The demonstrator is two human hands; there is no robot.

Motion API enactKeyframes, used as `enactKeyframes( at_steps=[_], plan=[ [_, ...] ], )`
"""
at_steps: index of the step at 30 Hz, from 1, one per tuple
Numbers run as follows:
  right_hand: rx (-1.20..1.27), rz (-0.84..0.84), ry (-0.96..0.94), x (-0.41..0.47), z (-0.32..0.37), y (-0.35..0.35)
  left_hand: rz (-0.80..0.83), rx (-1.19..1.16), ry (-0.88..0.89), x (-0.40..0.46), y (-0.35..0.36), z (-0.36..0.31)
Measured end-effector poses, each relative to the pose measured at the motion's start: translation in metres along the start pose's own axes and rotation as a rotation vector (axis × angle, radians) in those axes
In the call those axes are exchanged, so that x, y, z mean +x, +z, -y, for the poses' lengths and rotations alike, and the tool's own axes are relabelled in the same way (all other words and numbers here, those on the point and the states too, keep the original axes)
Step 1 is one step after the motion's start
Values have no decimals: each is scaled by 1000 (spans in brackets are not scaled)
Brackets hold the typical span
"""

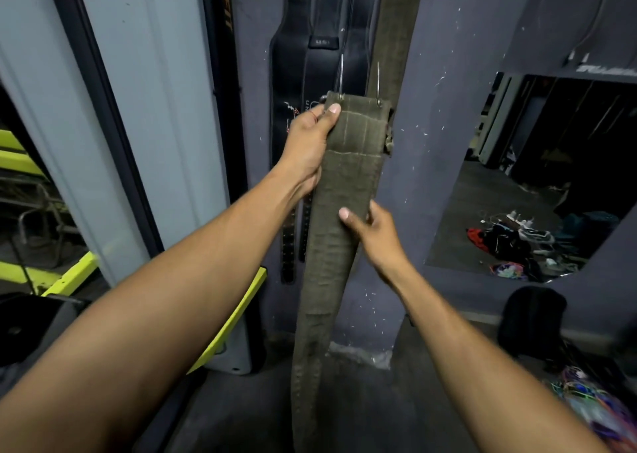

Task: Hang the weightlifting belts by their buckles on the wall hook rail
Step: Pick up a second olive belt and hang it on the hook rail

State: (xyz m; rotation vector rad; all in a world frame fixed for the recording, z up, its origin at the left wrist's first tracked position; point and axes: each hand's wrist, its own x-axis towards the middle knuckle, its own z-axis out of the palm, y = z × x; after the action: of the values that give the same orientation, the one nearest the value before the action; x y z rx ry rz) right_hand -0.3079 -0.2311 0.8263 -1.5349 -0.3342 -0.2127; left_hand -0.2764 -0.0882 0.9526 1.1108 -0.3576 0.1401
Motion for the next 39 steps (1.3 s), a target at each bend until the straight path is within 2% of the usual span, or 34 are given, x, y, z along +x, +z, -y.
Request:
enactKeyframes(
  at_steps=[5, 8, 11, 17, 21, 26, 29, 31, 34, 39],
  plan=[
    [-221, 115, 377, -85, -117, -7, -2, -39, 61, 8, 3, -25],
    [-279, 140, 459, -98, -137, -16, 29, -45, 54, 10, 2, -27],
    [-176, 107, 349, -66, -100, -23, 46, 2, 42, 10, 3, -18],
    [2, -84, 2, 23, 39, -28, 30, 79, -27, 2, 8, 17],
    [-14, -152, -11, 62, 94, -40, 71, 96, -44, 0, 20, 34],
    [-62, -263, 80, 97, 93, -56, 129, 124, -65, 18, 32, 45],
    [-116, -327, 53, 111, 83, -64, 161, 152, -138, 30, 40, 40],
    [-238, -347, -30, 119, 83, -71, 154, 264, -106, 41, 45, 36],
    [-381, -339, -180, 128, 85, -83, 93, 464, 50, 57, 55, 35],
    [-345, -356, -326, 154, 96, -105, 21, 363, 119, 90, 75, 42]
  ],
)
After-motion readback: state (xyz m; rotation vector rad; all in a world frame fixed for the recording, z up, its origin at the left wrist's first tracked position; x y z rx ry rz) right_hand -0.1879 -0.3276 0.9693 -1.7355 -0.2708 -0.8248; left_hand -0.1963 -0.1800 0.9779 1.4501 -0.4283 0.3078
